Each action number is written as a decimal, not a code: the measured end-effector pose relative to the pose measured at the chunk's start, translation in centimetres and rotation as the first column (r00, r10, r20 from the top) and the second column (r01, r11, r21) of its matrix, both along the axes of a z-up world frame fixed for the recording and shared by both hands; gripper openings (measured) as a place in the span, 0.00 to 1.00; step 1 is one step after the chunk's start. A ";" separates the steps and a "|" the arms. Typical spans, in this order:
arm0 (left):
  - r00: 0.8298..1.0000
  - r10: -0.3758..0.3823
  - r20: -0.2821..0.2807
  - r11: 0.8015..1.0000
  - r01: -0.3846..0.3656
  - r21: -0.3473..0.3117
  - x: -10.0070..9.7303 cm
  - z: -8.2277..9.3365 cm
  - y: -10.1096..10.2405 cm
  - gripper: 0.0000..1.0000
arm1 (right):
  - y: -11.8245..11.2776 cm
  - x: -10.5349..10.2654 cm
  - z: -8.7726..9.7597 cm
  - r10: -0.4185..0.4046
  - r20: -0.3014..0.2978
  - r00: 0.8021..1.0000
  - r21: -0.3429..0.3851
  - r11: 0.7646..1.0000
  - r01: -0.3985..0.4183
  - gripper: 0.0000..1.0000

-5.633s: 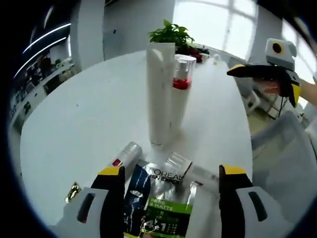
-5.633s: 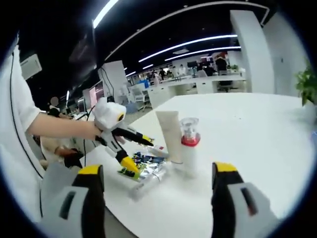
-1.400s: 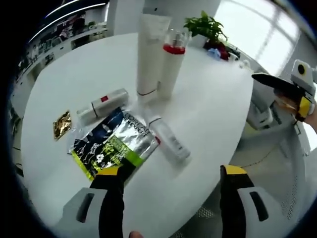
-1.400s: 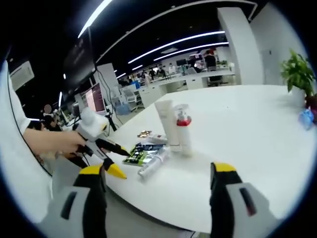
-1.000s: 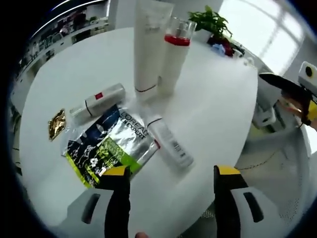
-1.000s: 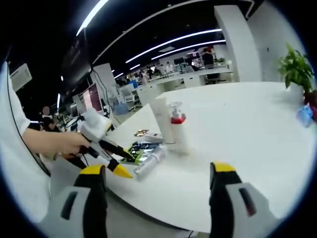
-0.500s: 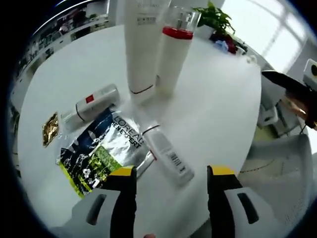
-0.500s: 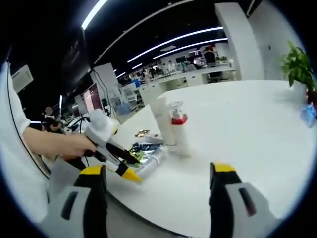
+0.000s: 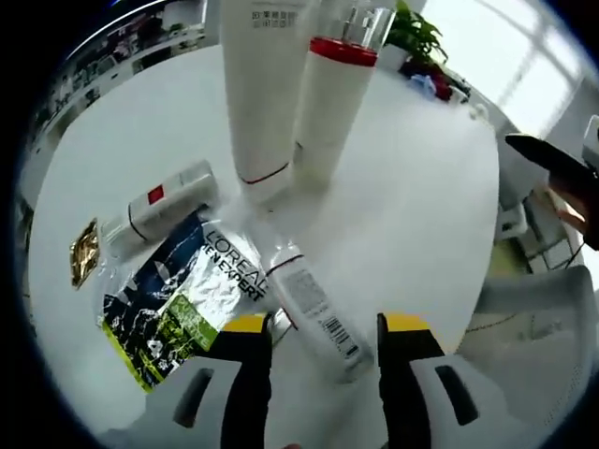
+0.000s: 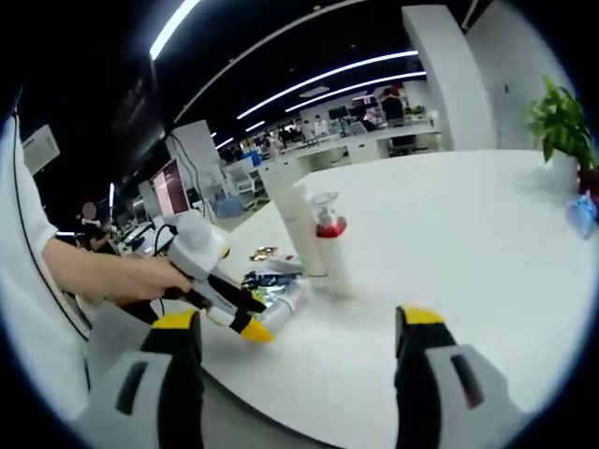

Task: Arrange the skincare products in the storage area until every visible bottle or jar stands upright without overlapping.

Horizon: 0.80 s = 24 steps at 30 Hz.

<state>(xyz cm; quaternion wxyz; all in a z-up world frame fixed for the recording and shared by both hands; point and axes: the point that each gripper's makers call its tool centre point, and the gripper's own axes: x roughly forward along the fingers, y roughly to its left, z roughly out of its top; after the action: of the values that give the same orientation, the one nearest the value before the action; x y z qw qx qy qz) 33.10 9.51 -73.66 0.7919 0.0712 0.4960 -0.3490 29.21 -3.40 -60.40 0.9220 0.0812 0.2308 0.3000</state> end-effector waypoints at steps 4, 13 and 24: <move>1.000 0.006 0.005 1.000 -0.006 0.001 0.4 -0.1 -0.1 0.34 | 0.0 0.3 0.0 -0.001 0.000 1.000 0.002 1.000 0.001 0.86; 0.999 -0.039 0.027 0.998 0.037 0.049 0.9 -0.4 -0.5 0.28 | 0.1 0.8 -0.1 0.002 -0.002 1.000 0.008 1.000 -0.002 0.86; 0.994 -0.089 0.063 0.993 0.083 0.087 1.5 -0.7 -0.2 0.20 | 0.0 0.9 -0.3 0.004 -0.005 1.000 0.012 1.000 -0.004 0.86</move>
<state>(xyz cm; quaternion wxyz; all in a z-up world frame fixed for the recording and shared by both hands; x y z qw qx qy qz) 34.60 9.31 -74.33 0.7884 0.1375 0.4802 -0.3591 30.09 -3.36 -60.74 0.9203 0.0869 0.2317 0.3032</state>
